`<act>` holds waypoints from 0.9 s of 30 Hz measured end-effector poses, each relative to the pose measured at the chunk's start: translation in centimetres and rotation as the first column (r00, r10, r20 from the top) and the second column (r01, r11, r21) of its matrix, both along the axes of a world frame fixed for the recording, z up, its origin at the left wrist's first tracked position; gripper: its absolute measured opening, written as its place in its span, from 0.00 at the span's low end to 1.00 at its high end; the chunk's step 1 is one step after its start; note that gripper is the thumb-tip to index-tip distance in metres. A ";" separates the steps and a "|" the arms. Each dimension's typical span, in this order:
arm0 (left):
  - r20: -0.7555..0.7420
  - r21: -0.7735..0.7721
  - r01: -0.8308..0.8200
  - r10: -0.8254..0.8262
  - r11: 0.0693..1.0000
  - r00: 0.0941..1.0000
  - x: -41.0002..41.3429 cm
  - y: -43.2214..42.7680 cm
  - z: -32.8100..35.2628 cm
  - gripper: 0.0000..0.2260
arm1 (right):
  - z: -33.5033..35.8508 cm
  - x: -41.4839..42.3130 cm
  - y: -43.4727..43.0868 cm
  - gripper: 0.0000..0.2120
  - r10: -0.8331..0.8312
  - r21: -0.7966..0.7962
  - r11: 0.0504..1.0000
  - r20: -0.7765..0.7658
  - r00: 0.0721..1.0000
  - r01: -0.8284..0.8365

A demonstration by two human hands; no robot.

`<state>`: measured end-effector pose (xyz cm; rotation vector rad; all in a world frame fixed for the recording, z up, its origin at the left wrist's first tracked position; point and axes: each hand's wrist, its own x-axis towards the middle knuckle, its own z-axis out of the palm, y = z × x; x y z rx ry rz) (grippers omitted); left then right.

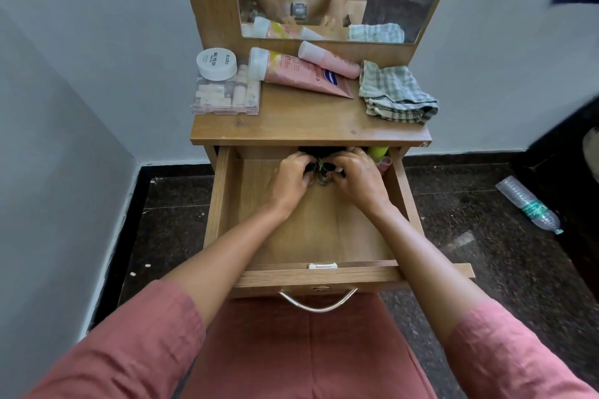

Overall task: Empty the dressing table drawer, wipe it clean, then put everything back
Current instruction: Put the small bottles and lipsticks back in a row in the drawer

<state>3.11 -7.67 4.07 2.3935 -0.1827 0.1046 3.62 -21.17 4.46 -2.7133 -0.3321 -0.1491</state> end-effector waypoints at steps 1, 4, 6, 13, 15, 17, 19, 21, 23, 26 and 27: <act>0.003 -0.007 -0.002 0.002 1.000 1.000 0.0 0.0 0.0 0.12 | 0.0 0.0 0.0 0.16 -0.014 0.005 1.000 -0.013 1.000 0.014; 0.008 -0.021 -0.008 0.009 1.000 1.000 0.1 -0.2 -0.1 0.13 | 0.1 0.2 0.2 0.16 -0.036 0.010 0.999 -0.045 0.998 0.036; 0.010 -0.031 -0.015 0.015 0.999 1.000 0.3 -0.4 -0.1 0.13 | 0.2 0.3 0.4 0.16 -0.040 0.008 0.999 -0.060 0.997 0.041; -0.004 -0.057 -0.026 0.025 0.998 1.000 0.5 -0.7 -0.2 0.13 | -0.1 0.4 0.3 0.15 -0.045 0.021 0.999 -0.061 0.997 0.046; -0.003 -0.063 -0.026 0.026 0.998 1.000 0.4 -0.7 -0.2 0.13 | -0.2 0.4 0.3 0.15 -0.045 0.036 0.998 -0.048 0.998 0.047; 0.005 -0.063 -0.029 0.029 0.998 1.000 0.4 -0.6 -0.1 0.13 | -0.3 0.4 0.3 0.16 -0.046 0.044 0.998 -0.047 0.998 0.048; 0.011 -0.067 -0.022 0.023 0.998 1.000 0.3 -0.5 0.0 0.13 | -0.3 0.4 0.3 0.16 -0.045 0.041 0.998 -0.054 0.998 0.047; 0.015 -0.060 -0.009 0.010 0.998 1.000 0.2 -0.5 0.1 0.14 | -0.3 0.4 0.2 0.17 -0.037 0.027 0.999 -0.055 0.998 0.039; 0.024 -0.043 0.005 -0.004 0.999 1.000 0.0 -0.3 0.3 0.14 | -0.3 0.4 0.1 0.17 -0.033 0.023 0.999 -0.043 0.999 0.034; 0.049 -0.029 0.013 -0.011 0.999 0.999 -0.3 0.0 0.4 0.14 | -0.2 0.0 0.0 0.17 -0.017 0.031 0.999 -0.018 1.000 0.018; 0.058 -0.025 0.012 -0.010 1.000 0.998 -0.4 0.1 0.5 0.14 | -0.2 -0.1 -0.1 0.17 -0.009 0.040 0.999 -0.009 1.000 0.009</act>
